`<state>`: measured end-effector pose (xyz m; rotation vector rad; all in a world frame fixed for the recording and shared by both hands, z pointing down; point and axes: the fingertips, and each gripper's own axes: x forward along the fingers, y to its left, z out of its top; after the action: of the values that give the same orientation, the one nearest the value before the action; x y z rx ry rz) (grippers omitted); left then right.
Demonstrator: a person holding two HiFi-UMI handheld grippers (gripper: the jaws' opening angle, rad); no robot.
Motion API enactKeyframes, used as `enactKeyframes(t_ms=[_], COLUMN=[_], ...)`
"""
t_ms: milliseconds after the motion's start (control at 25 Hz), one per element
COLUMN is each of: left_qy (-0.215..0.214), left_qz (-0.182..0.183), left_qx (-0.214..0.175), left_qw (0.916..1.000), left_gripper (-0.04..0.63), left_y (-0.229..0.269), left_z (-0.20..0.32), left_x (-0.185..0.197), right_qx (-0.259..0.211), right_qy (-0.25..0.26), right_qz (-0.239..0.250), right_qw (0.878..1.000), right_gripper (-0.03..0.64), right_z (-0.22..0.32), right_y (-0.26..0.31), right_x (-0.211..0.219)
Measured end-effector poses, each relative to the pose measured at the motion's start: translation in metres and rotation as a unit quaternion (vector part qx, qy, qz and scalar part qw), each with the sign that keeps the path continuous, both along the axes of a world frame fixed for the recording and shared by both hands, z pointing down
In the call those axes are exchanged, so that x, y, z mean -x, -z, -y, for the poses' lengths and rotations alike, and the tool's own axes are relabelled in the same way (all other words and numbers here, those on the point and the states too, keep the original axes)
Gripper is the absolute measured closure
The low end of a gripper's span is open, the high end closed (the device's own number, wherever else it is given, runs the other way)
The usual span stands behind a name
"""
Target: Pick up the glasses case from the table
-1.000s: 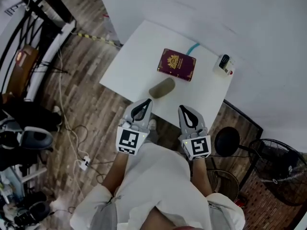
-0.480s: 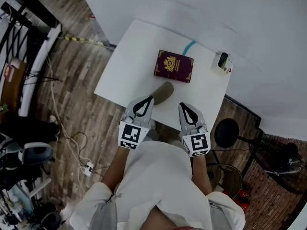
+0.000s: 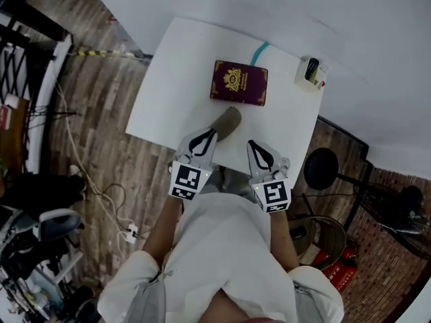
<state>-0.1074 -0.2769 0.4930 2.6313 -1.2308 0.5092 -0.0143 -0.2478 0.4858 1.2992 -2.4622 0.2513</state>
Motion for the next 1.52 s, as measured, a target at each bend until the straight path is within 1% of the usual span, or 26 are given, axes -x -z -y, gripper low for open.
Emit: enactKeyframes(t_ms=[320, 600, 920, 1120, 1520], left_qy=[-0.016, -0.024, -0.035, -0.042, -0.049], left_qz=[0.032, 0.067, 0.094, 0.117, 0.144], left_qx=[0.031, 0.059, 0.103, 0.128, 0.162], left_qw=[0.9989, 0.9957, 0.9896, 0.9839, 0.9751], left_gripper=[0.54, 0.512, 0.46, 0.422, 0.352], left_y=[-0.042, -0.072, -0.108, -0.129, -0.157], left_z=[0.007, 0.02, 0.03, 0.036, 0.04], left_x=[-0.012, -0.021, -0.03, -0.032, -0.039], right_qx=[0.041, 0.074, 0.104, 0.121, 0.139], right_qy=[0.012, 0.033, 0.047, 0.05, 0.048], right_qz=[0.006, 0.02, 0.029, 0.032, 0.034], right_qw=[0.999, 0.997, 0.993, 0.991, 0.989], right_gripper=[0.612, 0.612, 0.612, 0.612, 0.612], right_z=[-0.002, 0.012, 0.025, 0.03, 0.037], right_y=[-0.035, -0.06, -0.083, -0.094, -0.108], right_x=[-0.001, -0.001, -0.003, -0.007, -0.02])
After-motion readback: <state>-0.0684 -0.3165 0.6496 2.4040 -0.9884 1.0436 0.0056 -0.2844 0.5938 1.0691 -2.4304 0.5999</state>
